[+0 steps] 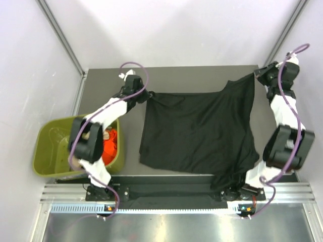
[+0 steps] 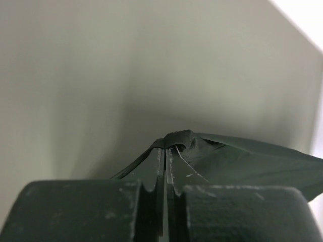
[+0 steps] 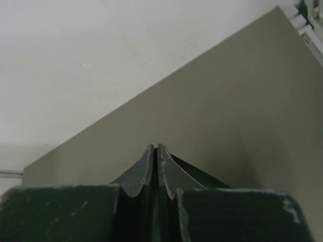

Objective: Fold and stack the t-shirts
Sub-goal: Flatten the tshirt out

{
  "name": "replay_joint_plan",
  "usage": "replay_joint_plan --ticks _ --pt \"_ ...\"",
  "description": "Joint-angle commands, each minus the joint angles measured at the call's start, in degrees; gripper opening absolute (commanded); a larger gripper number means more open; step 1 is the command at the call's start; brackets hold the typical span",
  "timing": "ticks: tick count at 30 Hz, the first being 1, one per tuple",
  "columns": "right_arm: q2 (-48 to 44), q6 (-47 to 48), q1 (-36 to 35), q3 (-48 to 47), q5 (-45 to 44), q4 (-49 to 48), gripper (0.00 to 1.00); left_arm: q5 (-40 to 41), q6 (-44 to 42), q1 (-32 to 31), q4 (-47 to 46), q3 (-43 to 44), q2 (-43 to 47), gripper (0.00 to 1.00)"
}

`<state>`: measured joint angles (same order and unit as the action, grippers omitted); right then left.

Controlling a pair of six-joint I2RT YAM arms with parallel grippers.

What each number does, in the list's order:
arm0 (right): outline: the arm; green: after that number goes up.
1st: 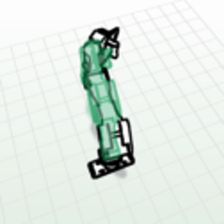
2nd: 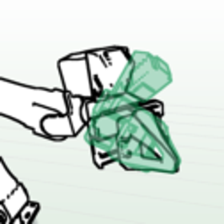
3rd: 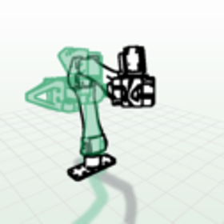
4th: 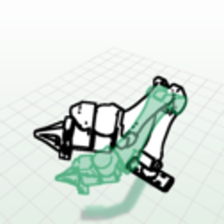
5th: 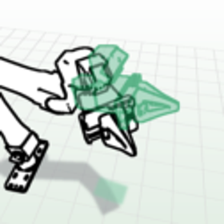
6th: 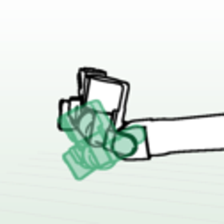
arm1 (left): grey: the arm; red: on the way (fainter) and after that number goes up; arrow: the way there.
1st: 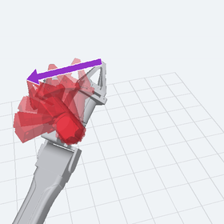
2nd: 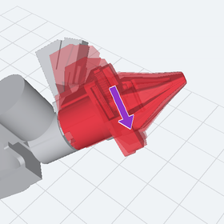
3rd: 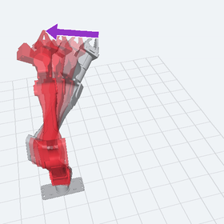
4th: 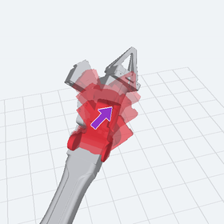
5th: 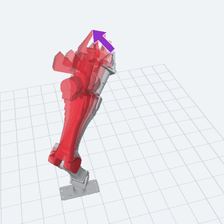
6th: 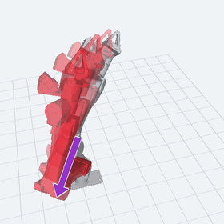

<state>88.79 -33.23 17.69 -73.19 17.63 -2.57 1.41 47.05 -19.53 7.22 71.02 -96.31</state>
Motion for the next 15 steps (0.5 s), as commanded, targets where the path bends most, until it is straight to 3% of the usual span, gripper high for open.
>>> replay_joint_plan --ticks 1,7,15 --pt "6.53 2.03 -1.43 -4.94 -0.49 -8.86 0.0 1.49 -0.99 0.72 -6.78 7.01 -8.94 0.0" --pt "17.44 3.96 -3.45 -14.07 -0.49 -5.35 0.0 0.26 -0.73 3.26 -4.33 17.91 -21.87 0.0" --pt "24.84 4.58 -4.16 -25.33 -1.28 2.47 0.0 -3.51 -0.2 6.87 -3.53 24.77 -28.57 0.0"
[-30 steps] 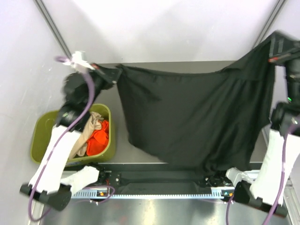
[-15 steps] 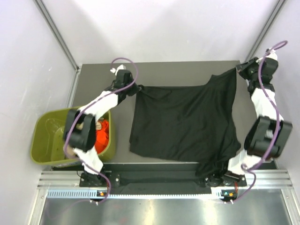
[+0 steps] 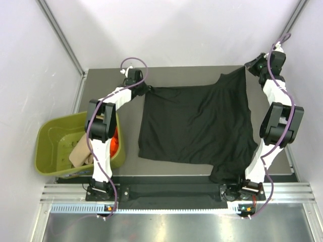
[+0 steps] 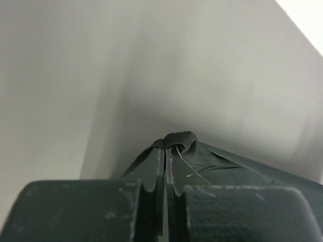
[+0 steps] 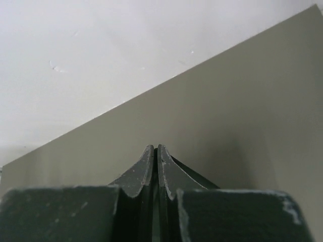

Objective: Fold and stack the t-shirts
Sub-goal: Flatten the tshirt out

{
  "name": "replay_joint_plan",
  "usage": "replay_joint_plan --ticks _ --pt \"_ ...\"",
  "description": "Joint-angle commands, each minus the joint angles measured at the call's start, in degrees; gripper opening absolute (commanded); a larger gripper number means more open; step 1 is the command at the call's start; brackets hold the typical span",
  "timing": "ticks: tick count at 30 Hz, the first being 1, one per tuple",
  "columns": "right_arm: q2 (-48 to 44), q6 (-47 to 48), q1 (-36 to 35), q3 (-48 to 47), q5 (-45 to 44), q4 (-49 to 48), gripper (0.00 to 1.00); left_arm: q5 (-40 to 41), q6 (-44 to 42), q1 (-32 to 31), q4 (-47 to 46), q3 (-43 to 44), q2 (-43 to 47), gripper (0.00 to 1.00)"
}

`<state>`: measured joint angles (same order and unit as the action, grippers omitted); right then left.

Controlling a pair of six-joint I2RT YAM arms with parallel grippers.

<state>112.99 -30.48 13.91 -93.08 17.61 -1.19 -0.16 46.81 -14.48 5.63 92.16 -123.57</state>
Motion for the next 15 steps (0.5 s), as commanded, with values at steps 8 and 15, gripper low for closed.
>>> replay_joint_plan --ticks 8,15 --pt "-1.01 1.83 -0.46 -6.77 -2.14 11.97 0.0 -4.15 -1.98 2.09 1.74 7.33 -3.52 0.01" --pt "-8.2 2.35 -1.17 -1.24 -2.75 20.87 0.0 -3.7 -3.21 2.18 4.91 4.61 -0.02 0.01"
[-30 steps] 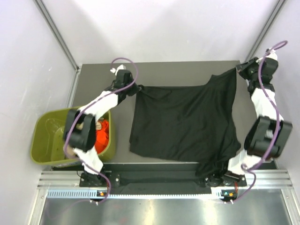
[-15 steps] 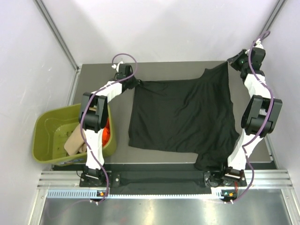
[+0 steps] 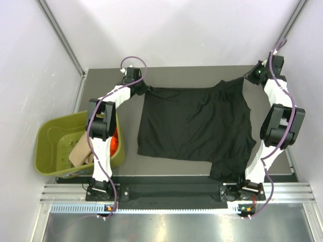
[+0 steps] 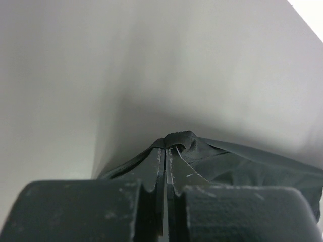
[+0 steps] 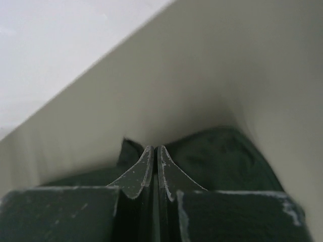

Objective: Fold and stack the t-shirts
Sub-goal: Flatten the tshirt out, then fold the tshirt

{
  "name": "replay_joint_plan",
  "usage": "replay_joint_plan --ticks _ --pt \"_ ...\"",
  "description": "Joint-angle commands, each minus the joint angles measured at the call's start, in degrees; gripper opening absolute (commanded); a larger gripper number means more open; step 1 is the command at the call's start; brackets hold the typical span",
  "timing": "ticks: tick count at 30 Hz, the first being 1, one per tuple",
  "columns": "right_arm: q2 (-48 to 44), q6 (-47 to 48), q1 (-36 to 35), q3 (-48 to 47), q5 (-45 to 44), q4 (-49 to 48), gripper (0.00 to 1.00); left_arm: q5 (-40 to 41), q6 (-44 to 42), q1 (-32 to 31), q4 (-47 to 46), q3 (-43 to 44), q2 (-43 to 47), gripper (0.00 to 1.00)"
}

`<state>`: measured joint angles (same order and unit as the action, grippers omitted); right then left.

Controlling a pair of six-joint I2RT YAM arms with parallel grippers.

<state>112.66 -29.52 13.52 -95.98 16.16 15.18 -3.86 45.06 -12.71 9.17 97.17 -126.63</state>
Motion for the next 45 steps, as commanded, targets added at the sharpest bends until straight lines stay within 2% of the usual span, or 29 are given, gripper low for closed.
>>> replay_joint_plan --ticks 1,12,22,37,41,42,44,45 --pt "-9.2 1.48 -0.77 3.68 -1.66 5.12 0.0 -0.1 -1.64 0.41 1.55 -1.18 3.49 0.01" --pt "-22.82 2.97 -0.69 13.01 -6.05 15.92 0.0 -1.68 -4.89 0.49 7.44 -5.14 8.94 0.0" --pt "-27.93 4.64 0.01 20.74 -7.64 22.52 0.0 -3.87 -7.97 0.49 13.85 -7.16 12.72 0.0" --pt "-32.07 6.05 1.86 27.16 -10.71 25.68 0.0 -7.3 -9.37 0.41 15.97 -13.49 15.53 0.01" --pt "-32.24 7.71 1.95 28.57 -10.02 27.79 0.01 -5.73 -9.99 0.41 17.81 -14.55 16.67 0.12" --pt "-32.59 7.98 2.04 29.53 -10.01 28.76 0.06 -5.37 -9.99 0.41 18.34 -15.07 17.02 0.24" --pt "-33.9 7.99 1.95 30.94 -9.31 31.38 0.13 -3.71 -9.82 0.41 19.83 -15.6 18.6 0.38" --pt "-34.69 7.72 1.95 32.6 -8.79 32.1 0.24 -3.18 -9.38 0.41 20.36 -16.12 19.22 0.48"
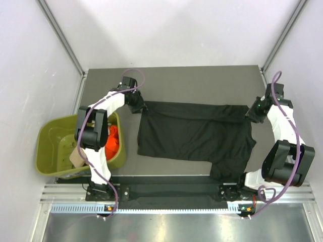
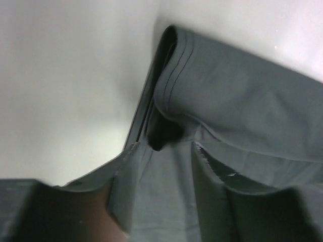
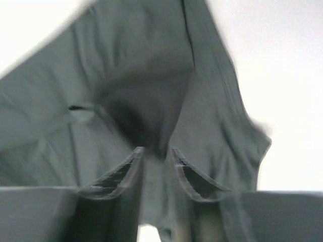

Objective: Fold and stack the t-shirts
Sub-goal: Fold the tshirt

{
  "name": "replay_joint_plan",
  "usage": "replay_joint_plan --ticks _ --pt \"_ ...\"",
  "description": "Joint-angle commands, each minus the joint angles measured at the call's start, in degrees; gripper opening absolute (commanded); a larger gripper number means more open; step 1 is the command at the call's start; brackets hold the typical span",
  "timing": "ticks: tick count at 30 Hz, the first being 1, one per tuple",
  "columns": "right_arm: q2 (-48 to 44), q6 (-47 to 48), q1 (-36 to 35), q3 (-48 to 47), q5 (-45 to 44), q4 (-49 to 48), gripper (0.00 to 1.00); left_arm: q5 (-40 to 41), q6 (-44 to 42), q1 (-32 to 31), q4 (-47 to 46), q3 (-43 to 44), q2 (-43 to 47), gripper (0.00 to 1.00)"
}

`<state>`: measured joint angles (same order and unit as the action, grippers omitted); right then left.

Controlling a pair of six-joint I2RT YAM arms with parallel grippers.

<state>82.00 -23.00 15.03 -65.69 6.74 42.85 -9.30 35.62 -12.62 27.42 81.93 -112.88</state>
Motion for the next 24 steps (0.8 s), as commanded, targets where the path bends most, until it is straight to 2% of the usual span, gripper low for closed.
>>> replay_joint_plan --ticks 1,2,3,5,7,11,14,16,20,24 --pt "-4.82 0.77 0.44 3.1 1.42 4.7 0.3 2.88 0.24 0.23 2.29 -1.24 7.39 0.5" --pt "-6.31 -0.1 0.53 3.81 2.13 4.79 0.38 4.19 0.77 -0.03 2.46 -2.2 8.37 0.56" --pt "-6.84 -0.37 0.44 4.34 1.79 4.61 0.43 5.07 1.21 -0.29 3.16 -2.56 9.51 0.7" --pt "-6.59 -1.16 0.7 3.56 0.73 2.52 0.57 6.31 2.26 -1.0 3.08 -4.31 12.76 0.7" --pt "-4.49 -1.17 0.97 1.8 0.82 0.49 0.6 7.63 2.7 -1.35 0.8 -5.46 15.39 0.68" --pt "5.51 -0.12 0.88 -4.79 0.81 -3.73 0.59 6.14 1.66 -1.53 -3.6 -4.69 14.36 0.58" --pt "10.88 0.15 1.49 -8.91 1.08 -6.2 0.52 2.45 1.47 -1.53 -0.53 0.23 9.01 0.41" --pt "13.44 0.41 2.2 -10.76 1.08 -6.11 0.5 -0.78 1.65 -1.53 -0.61 0.77 6.8 0.41" --pt "18.89 1.82 2.9 -14.37 1.08 -5.23 0.5 -1.43 0.95 -2.05 0.79 0.6 5.39 0.51" --pt "22.32 2.87 3.96 -16.22 1.87 -6.9 0.45 -1.69 -0.19 -2.23 1.32 -0.98 5.92 0.48"
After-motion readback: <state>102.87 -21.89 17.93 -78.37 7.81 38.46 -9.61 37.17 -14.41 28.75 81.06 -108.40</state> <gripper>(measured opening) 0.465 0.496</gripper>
